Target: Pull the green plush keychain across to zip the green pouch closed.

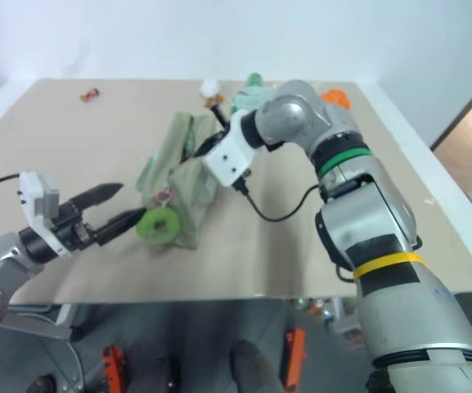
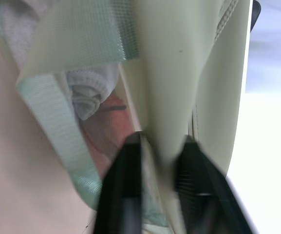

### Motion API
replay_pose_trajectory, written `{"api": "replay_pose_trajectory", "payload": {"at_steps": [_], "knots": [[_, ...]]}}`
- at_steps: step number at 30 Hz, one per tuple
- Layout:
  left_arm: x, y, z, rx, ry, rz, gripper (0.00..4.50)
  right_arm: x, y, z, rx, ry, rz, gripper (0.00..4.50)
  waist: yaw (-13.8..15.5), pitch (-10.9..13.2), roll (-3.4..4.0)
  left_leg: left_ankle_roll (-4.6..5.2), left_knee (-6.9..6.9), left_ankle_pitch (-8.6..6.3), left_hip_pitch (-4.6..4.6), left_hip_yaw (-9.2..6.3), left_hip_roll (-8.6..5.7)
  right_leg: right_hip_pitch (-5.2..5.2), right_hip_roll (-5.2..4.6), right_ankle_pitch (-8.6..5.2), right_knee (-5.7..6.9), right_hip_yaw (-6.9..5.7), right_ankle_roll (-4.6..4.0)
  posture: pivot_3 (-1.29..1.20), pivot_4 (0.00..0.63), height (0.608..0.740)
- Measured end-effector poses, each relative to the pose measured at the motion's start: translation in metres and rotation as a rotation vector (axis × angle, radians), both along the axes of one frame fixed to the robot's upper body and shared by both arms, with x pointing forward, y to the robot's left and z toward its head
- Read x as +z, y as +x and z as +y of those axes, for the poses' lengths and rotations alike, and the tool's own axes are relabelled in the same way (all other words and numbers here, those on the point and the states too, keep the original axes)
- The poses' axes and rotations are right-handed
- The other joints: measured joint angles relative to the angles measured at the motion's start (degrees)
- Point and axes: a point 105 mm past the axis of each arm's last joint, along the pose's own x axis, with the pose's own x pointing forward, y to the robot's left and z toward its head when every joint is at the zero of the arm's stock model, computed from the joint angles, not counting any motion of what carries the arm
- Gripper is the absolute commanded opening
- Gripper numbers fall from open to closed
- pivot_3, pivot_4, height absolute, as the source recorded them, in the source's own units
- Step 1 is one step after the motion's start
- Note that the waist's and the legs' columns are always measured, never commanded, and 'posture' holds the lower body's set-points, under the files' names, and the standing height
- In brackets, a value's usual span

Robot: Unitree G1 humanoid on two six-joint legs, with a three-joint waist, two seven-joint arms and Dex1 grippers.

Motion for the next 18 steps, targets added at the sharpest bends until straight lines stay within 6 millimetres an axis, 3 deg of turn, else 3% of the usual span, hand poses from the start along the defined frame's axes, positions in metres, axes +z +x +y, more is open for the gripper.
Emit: {"api": "replay_pose_trajectory", "payload": {"at_steps": [10,18], "knots": [[-0.001,0.013,0.004,0.010,-0.015,-0.009,4.50,0.008,-0.004,-0.011,-0.006,-0.026,0.024,0.02,0.13,0.02,0.04,0.00,0.01,0.00,-0.01,-0.05,0.00,0.00,0.00,0.00,0.03,-0.05,0.00,0.00,0.150,0.739],[-0.005,0.015,-0.003,-0.015,-0.012,-0.005,4.50,0.004,-0.003,-0.020,-0.037,-0.047,0.059,0.02,0.15,0.03,0.04,0.00,0.03,0.00,-0.01,-0.13,-0.02,0.00,0.00,0.00,0.13,-0.08,0.00,0.00,0.150,0.739]]}}
